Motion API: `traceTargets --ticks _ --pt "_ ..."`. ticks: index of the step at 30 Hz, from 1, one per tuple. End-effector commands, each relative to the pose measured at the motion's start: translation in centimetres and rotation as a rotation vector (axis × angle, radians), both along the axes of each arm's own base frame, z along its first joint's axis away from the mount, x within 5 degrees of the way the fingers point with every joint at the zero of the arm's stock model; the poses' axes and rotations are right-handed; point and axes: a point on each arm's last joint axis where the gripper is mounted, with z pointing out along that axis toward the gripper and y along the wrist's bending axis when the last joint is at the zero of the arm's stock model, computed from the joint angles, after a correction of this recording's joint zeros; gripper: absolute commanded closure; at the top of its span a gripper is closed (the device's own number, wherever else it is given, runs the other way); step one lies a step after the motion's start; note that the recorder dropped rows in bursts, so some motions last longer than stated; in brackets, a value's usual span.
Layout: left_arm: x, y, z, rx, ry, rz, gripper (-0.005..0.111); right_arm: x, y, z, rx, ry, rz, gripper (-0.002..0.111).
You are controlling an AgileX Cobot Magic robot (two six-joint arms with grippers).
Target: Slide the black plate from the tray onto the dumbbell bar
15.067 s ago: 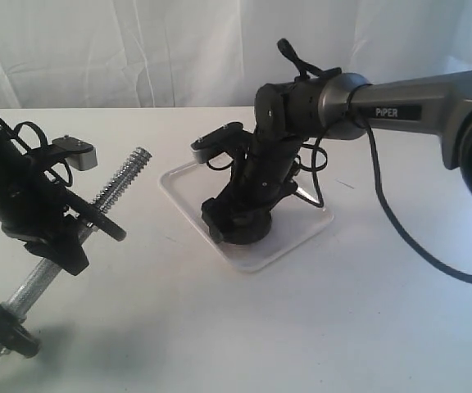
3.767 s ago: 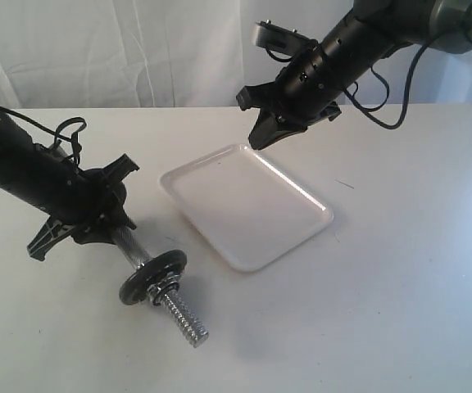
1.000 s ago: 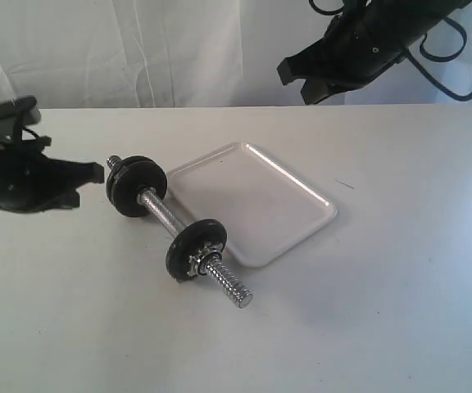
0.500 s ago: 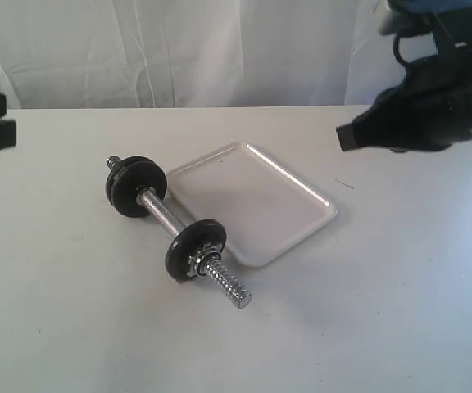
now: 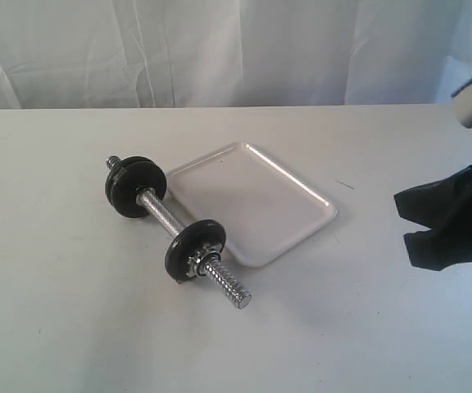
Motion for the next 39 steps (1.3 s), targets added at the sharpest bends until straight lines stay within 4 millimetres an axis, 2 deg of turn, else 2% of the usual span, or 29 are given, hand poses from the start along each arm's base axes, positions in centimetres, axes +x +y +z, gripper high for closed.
traceTargets --ticks 1,10,13,17,20,24,27,30,33,36,39 --pt "-0.2 0.0 0.0 -0.013 -0.003 0.000 0.107 -0.7 -0.2 0.4 0.007 -0.016 -0.001 0.108" --pt "-0.2 0.0 -0.1 -0.014 -0.006 0.003 0.107 -0.7 -0.2 0.3 0.010 -0.012 0.000 0.108" --pt "-0.3 0.3 -1.3 -0.010 -0.025 0.026 0.107 -0.7 -0.3 -0.1 -0.007 -0.016 -0.005 0.108" --pt "-1.8 0.8 -3.8 0.004 0.009 0.033 0.107 -3.0 -1.2 -0.8 -0.032 -0.082 -0.007 0.108" --pt "-2.9 1.1 -5.0 0.003 0.016 0.033 0.107 -5.1 -2.0 -1.0 -0.050 -0.143 0.000 0.108" --pt "-4.0 1.4 -4.5 -0.013 -0.035 0.031 0.107 -7.5 -3.1 -1.4 -0.114 -0.254 -0.003 0.108" --pt "-4.4 1.6 -4.0 -0.025 -0.071 0.031 0.107 -8.9 -4.1 -2.7 -0.212 -0.326 -0.012 0.108" --pt "-4.5 1.6 -3.9 -0.027 -0.077 0.033 0.107 -9.5 -4.5 -4.6 -0.249 -0.331 -0.013 0.108" --pt "-4.6 1.6 -4.4 -0.019 -0.057 0.029 0.107 -10.0 -4.6 -5.2 -0.210 -0.377 -0.024 0.108" --pt "-4.9 1.7 -6.2 -0.002 -0.007 0.029 0.107 -10.4 -4.6 -5.5 -0.186 -0.415 -0.033 0.108" --pt "-5.6 1.9 -8.6 0.025 0.071 0.024 0.107 -10.7 -4.8 -6.8 -0.184 -0.434 -0.040 0.108"
